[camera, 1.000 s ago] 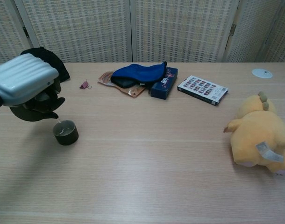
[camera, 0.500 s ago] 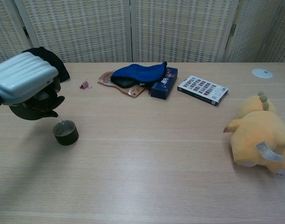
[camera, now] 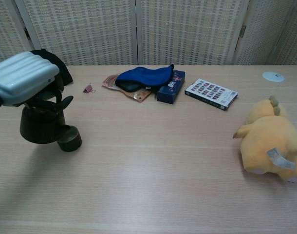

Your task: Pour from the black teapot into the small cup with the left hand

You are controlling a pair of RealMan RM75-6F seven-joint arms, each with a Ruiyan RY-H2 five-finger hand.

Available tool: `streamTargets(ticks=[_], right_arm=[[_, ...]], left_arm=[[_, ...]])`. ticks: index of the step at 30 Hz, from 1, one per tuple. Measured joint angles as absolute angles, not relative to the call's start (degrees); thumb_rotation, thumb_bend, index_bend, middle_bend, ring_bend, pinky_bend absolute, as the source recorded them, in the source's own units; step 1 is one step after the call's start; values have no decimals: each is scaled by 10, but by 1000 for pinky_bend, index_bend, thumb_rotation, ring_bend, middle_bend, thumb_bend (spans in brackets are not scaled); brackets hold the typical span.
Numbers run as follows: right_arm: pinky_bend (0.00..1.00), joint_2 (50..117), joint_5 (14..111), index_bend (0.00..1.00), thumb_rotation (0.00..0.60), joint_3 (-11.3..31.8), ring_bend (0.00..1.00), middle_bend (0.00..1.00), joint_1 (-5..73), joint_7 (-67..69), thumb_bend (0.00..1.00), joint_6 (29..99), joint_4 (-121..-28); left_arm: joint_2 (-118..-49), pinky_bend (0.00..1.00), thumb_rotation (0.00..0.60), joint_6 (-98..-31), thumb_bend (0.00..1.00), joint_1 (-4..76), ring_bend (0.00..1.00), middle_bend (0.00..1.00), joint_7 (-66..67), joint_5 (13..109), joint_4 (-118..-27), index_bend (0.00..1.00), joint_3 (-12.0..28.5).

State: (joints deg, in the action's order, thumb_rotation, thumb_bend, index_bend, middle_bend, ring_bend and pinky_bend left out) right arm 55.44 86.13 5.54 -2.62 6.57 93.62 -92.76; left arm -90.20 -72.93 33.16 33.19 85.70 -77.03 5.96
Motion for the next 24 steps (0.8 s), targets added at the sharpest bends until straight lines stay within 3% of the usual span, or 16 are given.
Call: streamTargets(ticks=[17, 24], right_arm=[[158, 555, 860, 250, 600, 56, 187, 284, -25, 61, 301, 935, -930], [158, 556, 860, 249, 600, 55, 187, 284, -25, 61, 301, 933, -929]], left_arm=[[-882, 432, 329, -726, 468, 328, 996, 1000, 242, 800, -800, 1000, 108], [-866, 433, 291, -718, 467, 324, 990, 1000, 183, 770, -814, 1000, 128]])
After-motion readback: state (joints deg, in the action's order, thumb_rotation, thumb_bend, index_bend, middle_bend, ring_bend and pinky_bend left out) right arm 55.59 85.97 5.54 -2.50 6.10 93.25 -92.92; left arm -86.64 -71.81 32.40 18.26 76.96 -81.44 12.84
